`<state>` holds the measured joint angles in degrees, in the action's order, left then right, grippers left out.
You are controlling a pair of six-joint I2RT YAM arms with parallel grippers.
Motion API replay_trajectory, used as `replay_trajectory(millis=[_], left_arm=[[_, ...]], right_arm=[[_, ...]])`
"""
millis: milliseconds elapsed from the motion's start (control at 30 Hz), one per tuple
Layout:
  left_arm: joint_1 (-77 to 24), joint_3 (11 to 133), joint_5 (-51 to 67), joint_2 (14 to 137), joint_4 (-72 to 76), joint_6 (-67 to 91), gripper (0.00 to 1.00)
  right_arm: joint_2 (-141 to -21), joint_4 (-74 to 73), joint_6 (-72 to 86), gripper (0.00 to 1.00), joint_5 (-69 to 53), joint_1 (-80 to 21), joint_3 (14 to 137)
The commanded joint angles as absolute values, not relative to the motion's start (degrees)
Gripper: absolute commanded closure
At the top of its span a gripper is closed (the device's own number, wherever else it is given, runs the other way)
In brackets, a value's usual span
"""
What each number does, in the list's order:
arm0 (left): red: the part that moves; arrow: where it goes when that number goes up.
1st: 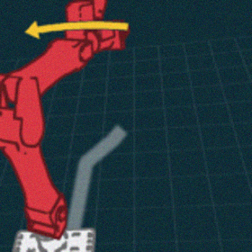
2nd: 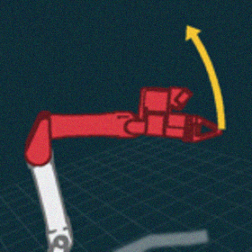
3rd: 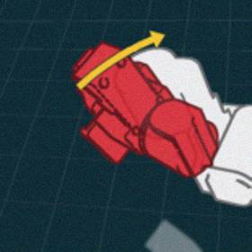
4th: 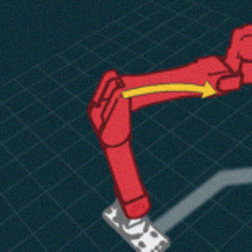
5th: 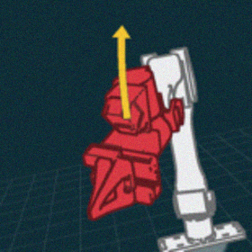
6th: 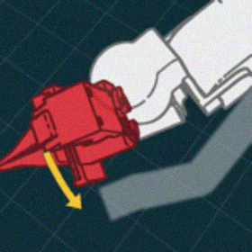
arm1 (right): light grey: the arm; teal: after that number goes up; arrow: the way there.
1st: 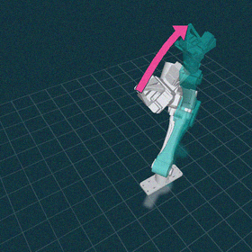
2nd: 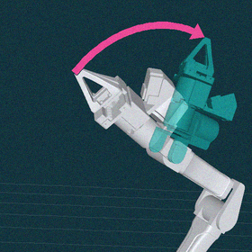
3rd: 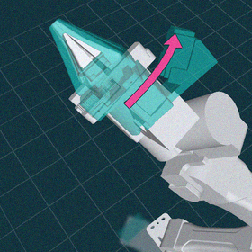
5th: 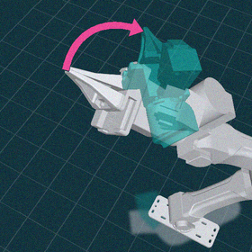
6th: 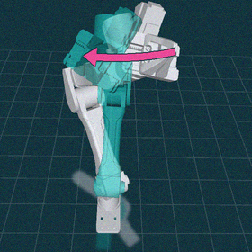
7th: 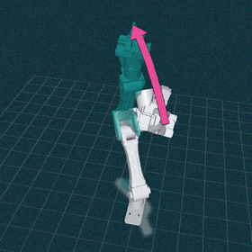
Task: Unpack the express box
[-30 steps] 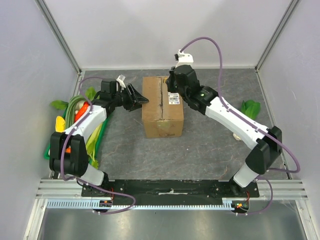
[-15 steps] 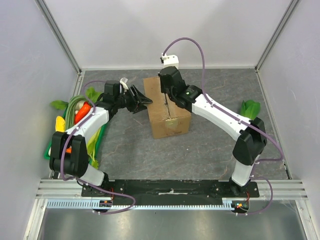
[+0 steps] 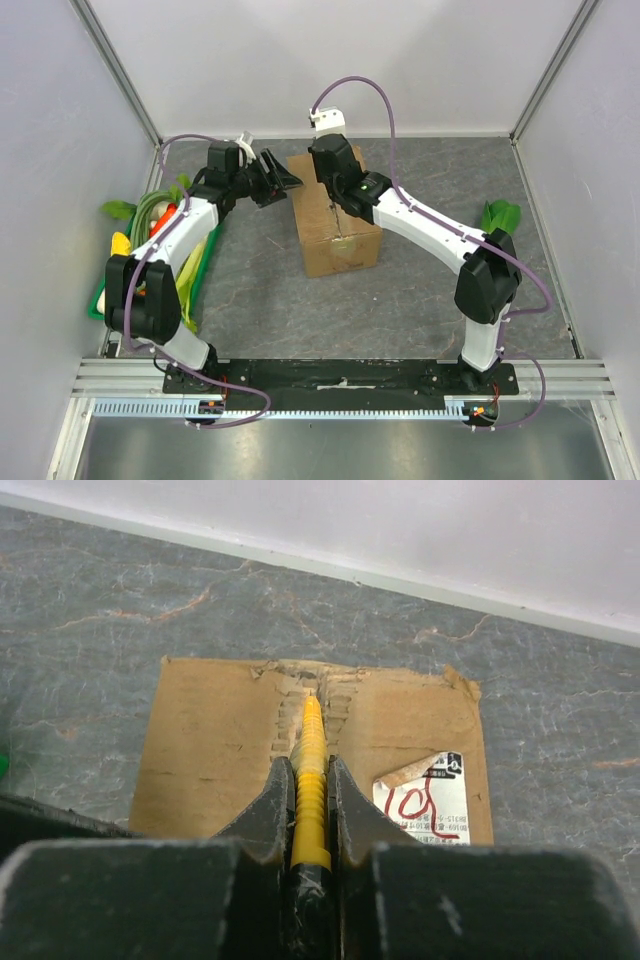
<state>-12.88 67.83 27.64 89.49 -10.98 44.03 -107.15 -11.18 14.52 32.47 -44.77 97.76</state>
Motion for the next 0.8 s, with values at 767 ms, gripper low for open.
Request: replay_trajectory(millis=[767], left_arm=[[-11.34, 74.45, 20.04, 99.93, -5.8, 42.89, 0.35]], right_arm=[[-108.37, -4.4, 12.3, 1.0, 37.35, -44.82, 97.03]])
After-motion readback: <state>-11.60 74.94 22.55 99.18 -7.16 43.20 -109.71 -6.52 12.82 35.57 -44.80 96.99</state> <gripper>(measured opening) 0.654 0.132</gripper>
